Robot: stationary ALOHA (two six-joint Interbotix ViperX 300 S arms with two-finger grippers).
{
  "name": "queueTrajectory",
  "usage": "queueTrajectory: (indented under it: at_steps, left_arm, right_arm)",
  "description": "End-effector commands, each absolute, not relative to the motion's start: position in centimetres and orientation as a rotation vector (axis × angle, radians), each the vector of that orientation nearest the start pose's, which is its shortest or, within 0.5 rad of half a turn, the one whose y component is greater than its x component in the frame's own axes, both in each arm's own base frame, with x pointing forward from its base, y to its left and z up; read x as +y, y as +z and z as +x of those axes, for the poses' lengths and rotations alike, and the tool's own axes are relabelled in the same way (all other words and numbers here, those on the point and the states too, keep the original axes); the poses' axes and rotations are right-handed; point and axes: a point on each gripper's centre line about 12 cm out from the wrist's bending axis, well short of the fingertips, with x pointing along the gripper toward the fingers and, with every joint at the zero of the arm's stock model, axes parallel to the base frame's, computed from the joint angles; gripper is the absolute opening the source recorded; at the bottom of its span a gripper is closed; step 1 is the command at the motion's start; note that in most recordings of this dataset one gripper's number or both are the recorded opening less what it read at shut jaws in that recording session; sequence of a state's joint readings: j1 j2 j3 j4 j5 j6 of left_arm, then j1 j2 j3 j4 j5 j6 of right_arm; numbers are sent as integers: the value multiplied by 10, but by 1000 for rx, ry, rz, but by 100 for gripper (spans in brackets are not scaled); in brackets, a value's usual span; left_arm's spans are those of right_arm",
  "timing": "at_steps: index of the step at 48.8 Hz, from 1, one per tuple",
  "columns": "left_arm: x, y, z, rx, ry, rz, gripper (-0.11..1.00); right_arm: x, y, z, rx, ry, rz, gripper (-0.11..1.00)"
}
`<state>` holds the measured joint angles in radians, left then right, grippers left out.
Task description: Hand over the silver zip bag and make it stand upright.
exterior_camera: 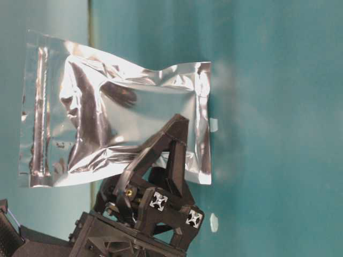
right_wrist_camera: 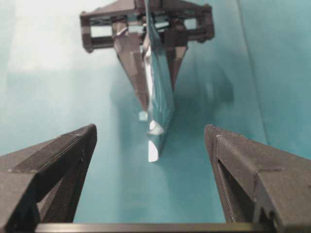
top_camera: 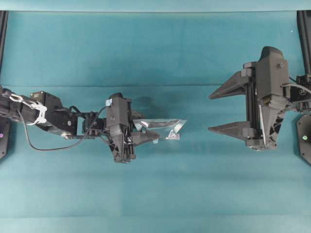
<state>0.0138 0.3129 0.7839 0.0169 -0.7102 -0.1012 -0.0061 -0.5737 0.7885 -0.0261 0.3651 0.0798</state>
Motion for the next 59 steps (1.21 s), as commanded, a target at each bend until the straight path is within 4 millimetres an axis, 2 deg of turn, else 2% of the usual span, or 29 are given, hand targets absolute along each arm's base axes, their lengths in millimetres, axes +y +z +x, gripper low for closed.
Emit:
queueTrajectory:
  at_steps: [1,59]
  left_arm:
    - [3,88,397,370,13,-88,30]
    - [3,86,396,390,14,-88,30]
  right_arm:
    - [-2,290,280,555,-30,64,96]
    - [-2,283,278,571,-31,64,96]
